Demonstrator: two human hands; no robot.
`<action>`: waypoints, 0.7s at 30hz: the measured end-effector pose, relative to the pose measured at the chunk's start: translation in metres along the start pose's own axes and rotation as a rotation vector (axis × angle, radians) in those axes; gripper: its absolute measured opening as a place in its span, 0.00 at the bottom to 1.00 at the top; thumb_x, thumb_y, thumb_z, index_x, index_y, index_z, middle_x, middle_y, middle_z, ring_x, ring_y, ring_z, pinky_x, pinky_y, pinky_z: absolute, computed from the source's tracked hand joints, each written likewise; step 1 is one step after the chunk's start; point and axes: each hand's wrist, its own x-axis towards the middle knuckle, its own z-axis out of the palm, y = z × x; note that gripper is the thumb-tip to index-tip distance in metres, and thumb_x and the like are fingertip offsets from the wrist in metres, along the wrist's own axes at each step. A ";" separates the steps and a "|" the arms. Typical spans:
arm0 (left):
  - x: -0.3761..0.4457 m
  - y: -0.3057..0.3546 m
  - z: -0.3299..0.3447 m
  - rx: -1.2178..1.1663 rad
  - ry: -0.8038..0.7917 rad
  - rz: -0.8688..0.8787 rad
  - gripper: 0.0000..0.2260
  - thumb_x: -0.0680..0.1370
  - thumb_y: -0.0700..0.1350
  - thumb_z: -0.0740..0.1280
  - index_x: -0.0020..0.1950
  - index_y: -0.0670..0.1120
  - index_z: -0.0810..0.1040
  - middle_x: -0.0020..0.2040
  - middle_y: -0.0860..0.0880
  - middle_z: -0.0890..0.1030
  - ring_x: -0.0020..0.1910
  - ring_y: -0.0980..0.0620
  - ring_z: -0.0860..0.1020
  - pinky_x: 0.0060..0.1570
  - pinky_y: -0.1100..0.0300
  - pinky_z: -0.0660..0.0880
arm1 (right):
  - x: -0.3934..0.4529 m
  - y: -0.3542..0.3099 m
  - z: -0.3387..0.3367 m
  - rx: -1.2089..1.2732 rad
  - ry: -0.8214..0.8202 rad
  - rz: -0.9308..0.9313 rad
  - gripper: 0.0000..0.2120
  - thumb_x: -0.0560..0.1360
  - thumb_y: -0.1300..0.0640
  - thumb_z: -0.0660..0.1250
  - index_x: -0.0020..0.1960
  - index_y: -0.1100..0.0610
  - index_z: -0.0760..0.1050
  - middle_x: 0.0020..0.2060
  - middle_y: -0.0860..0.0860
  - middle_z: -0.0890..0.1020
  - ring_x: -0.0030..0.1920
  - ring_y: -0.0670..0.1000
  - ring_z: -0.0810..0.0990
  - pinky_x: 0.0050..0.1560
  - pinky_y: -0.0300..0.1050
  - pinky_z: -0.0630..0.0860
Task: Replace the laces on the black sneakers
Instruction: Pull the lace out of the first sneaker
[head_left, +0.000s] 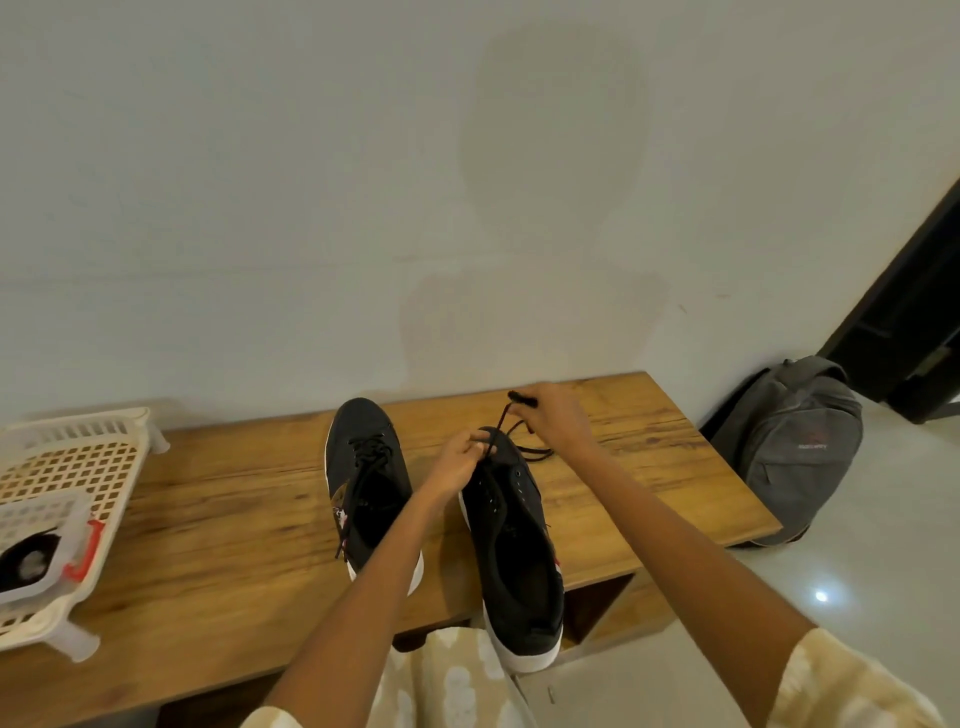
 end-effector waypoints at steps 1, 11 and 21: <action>0.000 -0.001 0.001 0.018 0.000 0.004 0.12 0.82 0.39 0.56 0.64 0.41 0.72 0.59 0.45 0.78 0.61 0.50 0.75 0.60 0.59 0.70 | 0.005 -0.001 -0.010 0.074 0.072 0.044 0.10 0.77 0.54 0.66 0.49 0.60 0.81 0.37 0.54 0.81 0.36 0.51 0.76 0.33 0.42 0.66; -0.001 0.010 0.006 -0.148 0.201 -0.009 0.14 0.79 0.37 0.63 0.64 0.45 0.72 0.55 0.50 0.76 0.58 0.51 0.75 0.62 0.52 0.72 | 0.032 -0.014 -0.062 0.036 -0.018 0.065 0.08 0.76 0.56 0.67 0.46 0.61 0.80 0.41 0.59 0.83 0.41 0.56 0.81 0.43 0.48 0.78; 0.019 0.033 0.024 0.169 0.182 0.147 0.13 0.79 0.34 0.60 0.60 0.43 0.76 0.55 0.49 0.77 0.57 0.52 0.74 0.55 0.62 0.70 | 0.016 0.058 0.009 -0.084 -0.158 0.268 0.13 0.78 0.58 0.64 0.61 0.60 0.77 0.53 0.58 0.82 0.52 0.56 0.80 0.46 0.45 0.73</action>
